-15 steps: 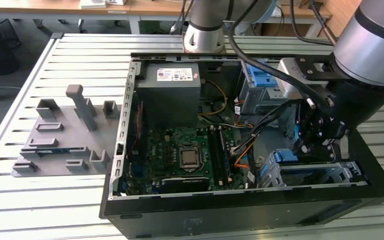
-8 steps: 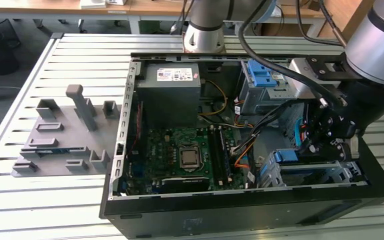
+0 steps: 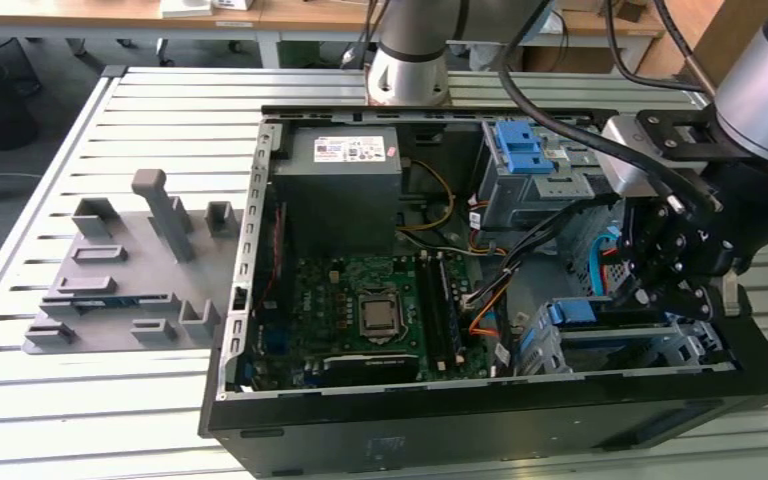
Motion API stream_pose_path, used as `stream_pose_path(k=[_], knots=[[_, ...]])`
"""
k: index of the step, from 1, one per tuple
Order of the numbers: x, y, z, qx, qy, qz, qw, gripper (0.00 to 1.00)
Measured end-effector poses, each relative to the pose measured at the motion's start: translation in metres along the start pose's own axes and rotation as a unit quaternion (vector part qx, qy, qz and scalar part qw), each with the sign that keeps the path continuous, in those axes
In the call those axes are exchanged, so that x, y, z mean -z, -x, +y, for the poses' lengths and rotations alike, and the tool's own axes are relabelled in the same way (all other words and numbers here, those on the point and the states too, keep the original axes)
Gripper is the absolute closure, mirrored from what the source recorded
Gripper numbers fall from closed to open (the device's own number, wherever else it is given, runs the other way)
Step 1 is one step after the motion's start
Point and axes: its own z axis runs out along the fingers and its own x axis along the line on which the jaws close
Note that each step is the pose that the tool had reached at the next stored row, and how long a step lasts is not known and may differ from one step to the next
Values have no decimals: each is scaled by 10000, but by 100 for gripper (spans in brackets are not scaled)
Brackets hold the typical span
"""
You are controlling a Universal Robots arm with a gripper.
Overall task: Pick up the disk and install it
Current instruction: 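Insert the first disk wire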
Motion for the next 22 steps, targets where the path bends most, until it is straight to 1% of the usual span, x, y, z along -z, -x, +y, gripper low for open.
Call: stream_pose_path(k=[7, 8, 11, 14, 19, 22], knots=[[96, 0, -2, 0, 0, -1, 10000, 89], [121, -1, -2, 0, 0, -2, 10000, 89], [129, 0, -15, 1, 0, -6, 10000, 89], [128, 1, -57, 0, 0, -11, 10000, 89], [127, 7, -163, 1, 1, -15, 10000, 89], [126, 13, -185, 0, 1, -16, 10000, 89]])
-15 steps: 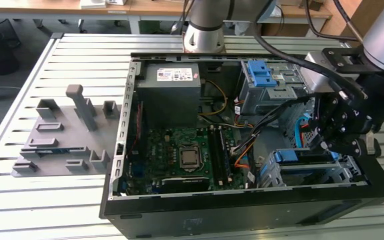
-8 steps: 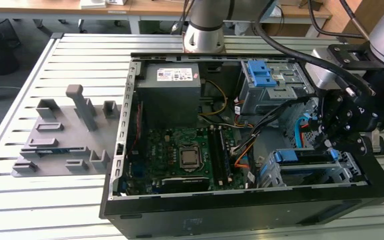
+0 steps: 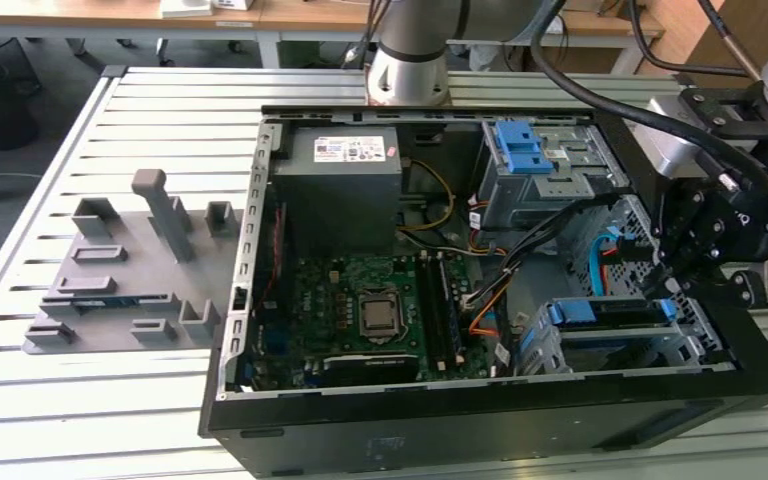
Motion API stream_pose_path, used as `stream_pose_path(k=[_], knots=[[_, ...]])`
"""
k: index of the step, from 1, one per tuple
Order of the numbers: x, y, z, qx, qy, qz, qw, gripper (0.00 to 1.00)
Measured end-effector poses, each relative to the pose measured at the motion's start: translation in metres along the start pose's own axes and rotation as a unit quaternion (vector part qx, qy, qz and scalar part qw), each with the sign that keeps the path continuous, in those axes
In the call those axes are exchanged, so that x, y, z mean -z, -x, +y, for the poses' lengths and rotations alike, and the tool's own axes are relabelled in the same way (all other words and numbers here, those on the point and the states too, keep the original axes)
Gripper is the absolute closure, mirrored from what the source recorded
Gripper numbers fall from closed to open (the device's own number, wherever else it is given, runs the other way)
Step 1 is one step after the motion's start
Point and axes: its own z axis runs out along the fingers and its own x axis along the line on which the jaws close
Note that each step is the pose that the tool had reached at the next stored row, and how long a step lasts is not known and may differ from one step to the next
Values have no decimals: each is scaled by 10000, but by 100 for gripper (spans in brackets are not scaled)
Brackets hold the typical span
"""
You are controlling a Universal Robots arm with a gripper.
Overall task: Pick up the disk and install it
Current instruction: 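Insert the first disk wire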
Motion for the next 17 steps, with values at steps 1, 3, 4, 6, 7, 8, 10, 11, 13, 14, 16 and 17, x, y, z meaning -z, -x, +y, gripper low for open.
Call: stream_pose_path(k=[1, 3, 4, 6, 7, 8, 10, 11, 13, 14, 16, 17], knots=[[0, 3, -5, 0, 0, 0, 10000, 89], [1, 11, -11, 0, 0, 1, 10000, 89], [1, 18, -12, 0, 0, 1, 10000, 89], [3, 37, -13, 0, 0, 1, 10000, 89], [7, 45, -13, 0, 0, 1, 10000, 89], [14, 53, -13, 0, 0, 1, 10000, 89], [39, 62, -13, 0, 0, 2, 10000, 89], [53, 64, -13, 0, 0, 1, 10000, 89], [89, 73, -13, 0, 0, 1, 10000, 89], [106, 79, -13, 0, 0, 1, 10000, 89], [136, 90, -13, 0, 0, 1, 10000, 89], [148, 95, -13, 0, 0, 1, 10000, 89]])
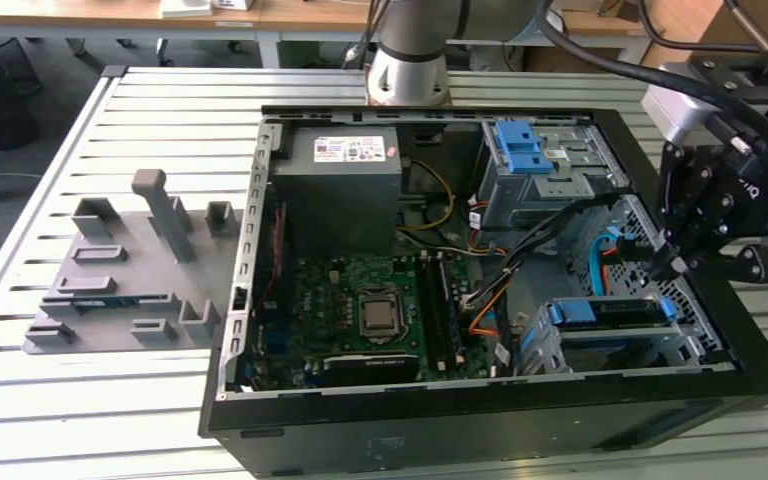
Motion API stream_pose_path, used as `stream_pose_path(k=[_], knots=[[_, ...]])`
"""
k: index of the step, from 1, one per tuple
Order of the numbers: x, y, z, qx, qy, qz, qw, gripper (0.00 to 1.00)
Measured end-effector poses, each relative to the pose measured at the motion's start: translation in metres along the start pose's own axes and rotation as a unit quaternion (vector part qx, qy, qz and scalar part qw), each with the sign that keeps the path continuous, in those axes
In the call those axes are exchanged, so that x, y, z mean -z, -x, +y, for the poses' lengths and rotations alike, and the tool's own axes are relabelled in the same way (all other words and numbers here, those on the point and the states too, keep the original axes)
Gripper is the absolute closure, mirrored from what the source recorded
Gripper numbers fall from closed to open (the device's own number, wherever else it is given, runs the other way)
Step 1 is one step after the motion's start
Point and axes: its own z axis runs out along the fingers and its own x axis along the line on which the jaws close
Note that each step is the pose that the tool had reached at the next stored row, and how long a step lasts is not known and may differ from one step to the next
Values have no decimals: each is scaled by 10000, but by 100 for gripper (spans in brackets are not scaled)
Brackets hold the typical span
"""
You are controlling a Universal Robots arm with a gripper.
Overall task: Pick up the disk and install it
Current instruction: 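Insert the first disk wire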
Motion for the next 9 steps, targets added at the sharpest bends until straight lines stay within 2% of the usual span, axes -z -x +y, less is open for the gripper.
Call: stream_pose_path(k=[3, 9], knots=[[19, 32, 1, 0, 0, 0, 10000, 89], [20, 180, 6, -6, -1, 3, 10000, 89]])
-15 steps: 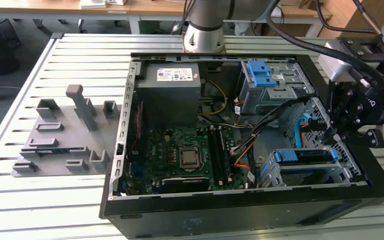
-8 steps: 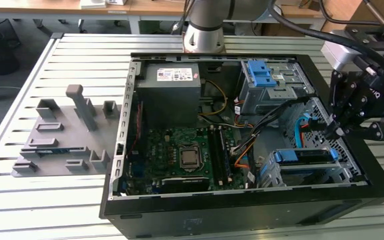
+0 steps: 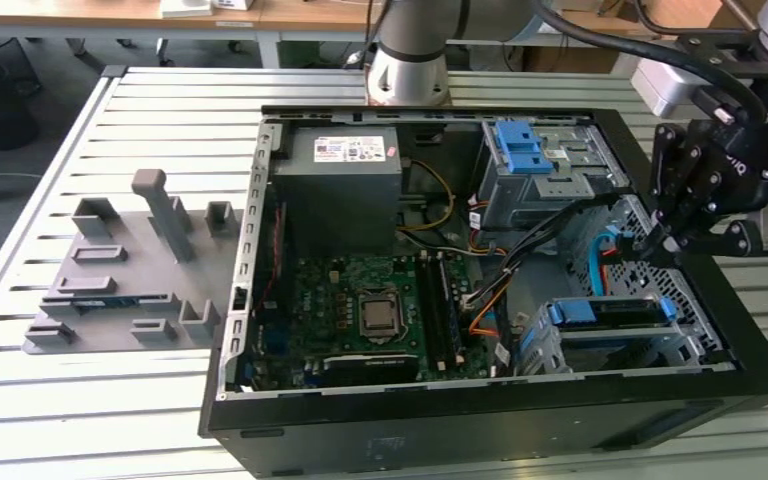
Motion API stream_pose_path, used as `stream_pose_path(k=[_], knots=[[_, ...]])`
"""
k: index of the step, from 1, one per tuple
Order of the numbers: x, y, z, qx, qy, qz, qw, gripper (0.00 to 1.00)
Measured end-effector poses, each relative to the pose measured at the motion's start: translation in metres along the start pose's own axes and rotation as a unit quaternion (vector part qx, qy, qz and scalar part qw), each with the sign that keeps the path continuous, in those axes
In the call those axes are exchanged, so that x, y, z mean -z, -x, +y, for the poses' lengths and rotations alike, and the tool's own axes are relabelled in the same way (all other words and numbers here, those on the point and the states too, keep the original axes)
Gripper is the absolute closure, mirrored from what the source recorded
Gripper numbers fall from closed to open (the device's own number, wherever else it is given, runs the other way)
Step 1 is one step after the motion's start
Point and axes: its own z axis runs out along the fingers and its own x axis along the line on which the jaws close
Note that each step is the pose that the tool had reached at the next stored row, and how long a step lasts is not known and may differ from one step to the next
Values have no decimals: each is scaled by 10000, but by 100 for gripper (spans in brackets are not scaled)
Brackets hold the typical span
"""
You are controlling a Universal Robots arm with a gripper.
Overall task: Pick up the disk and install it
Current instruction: 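Insert the first disk wire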
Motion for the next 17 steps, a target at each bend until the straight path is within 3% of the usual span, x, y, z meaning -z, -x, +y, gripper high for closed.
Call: stream_pose_path(k=[6, 9, 15, 17], knots=[[0, 111, -7, -30, 0, 1, 10000, 89], [-1, 114, -39, -33, 0, 5, 10000, 89], [-2, 130, -41, -36, -1, 30, 10000, 89], [-5, 159, -40, -55, -1, 31, 10000, 83]])
